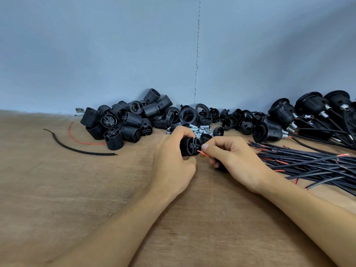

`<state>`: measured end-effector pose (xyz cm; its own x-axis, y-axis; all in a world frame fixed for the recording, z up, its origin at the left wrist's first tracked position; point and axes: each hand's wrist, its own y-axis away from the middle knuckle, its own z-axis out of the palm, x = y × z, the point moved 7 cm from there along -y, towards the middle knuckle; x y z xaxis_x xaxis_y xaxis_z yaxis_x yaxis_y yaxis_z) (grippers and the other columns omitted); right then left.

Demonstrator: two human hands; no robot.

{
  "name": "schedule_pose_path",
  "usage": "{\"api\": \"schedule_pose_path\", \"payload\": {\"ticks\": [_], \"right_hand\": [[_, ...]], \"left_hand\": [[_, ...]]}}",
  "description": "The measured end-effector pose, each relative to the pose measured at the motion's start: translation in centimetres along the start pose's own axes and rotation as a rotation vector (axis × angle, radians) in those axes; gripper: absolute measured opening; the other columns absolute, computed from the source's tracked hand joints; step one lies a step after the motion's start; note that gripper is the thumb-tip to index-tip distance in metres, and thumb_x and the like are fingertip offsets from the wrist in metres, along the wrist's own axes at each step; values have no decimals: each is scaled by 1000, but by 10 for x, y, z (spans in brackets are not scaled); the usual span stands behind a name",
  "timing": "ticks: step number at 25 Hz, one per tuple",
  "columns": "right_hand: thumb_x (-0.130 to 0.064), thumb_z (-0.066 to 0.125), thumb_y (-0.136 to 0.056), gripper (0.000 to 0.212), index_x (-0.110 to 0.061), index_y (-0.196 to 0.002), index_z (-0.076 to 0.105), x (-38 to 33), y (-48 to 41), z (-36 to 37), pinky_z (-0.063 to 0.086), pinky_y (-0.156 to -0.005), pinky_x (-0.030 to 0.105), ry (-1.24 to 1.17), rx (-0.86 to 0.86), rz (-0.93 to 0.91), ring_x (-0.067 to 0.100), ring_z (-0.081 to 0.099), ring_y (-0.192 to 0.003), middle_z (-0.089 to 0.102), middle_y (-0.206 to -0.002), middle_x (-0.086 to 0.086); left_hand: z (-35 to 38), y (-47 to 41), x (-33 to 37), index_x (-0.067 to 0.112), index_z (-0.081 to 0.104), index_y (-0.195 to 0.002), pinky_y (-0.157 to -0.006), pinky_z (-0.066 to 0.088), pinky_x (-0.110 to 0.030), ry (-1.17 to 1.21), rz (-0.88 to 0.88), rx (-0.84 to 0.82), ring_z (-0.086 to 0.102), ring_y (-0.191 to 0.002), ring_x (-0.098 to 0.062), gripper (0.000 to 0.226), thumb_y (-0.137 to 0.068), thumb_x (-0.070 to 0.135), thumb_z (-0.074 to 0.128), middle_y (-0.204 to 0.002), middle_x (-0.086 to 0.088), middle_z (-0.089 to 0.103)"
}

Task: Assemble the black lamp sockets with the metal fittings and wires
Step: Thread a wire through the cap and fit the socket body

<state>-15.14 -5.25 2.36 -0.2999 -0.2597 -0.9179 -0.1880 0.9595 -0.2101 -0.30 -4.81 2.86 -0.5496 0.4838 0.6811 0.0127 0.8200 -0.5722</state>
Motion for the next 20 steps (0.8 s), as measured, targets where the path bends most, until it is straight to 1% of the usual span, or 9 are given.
{"api": "schedule_pose_path", "payload": {"ticks": [5,8,11,14,16,18,20], "right_hand": [[-22,61,-97,24,-11,-77,71,0,1,0,43,-59,18,27,12,-7,10,50,-61,57,-62,-2],[-20,60,-97,25,-9,-77,70,-1,1,0,43,-59,18,24,19,-15,9,50,-60,57,-61,-1],[-20,59,-98,27,-9,-75,67,-3,1,0,43,-58,16,31,27,-26,9,50,-58,57,-60,-1],[-20,58,-98,28,-8,-75,66,-4,0,0,43,-56,15,61,38,-39,9,49,-57,57,-60,-1],[-20,58,-99,29,-5,-75,65,-4,0,-2,43,-56,15,84,49,-45,10,49,-56,56,-60,0],[-20,58,-98,29,-4,-75,65,-3,0,-3,42,-55,14,82,65,-41,8,50,-55,56,-59,-1],[-20,61,-97,27,-7,-73,65,-1,0,-6,43,-55,13,79,96,-35,7,52,-54,58,-58,-2]], "left_hand": [[1,1,2,31,59,-96,-72,34,-11,-37,10,-26,49,-92,-3,46,-68,-4,67,-85,19,59],[1,2,4,34,57,-96,-73,33,-7,-70,19,-39,47,-91,-2,48,-69,-5,68,-83,26,57],[2,2,7,33,58,-95,-74,32,-5,-84,45,-54,46,-91,2,47,-68,-5,68,-92,39,54],[3,2,4,36,56,-93,-70,33,-8,-63,32,-67,49,-88,-2,49,-67,-3,69,-81,22,58],[5,2,1,38,54,-92,-70,35,-12,-36,15,-83,54,-88,-6,49,-67,-1,70,-84,16,62],[7,1,-1,39,55,-92,-69,41,-17,-8,-12,-99,58,-85,-6,48,-66,2,73,-86,15,66],[10,1,-5,41,55,-89,-65,40,-13,30,-44,-131,60,-78,0,48,-67,5,79,-84,18,68]]}}
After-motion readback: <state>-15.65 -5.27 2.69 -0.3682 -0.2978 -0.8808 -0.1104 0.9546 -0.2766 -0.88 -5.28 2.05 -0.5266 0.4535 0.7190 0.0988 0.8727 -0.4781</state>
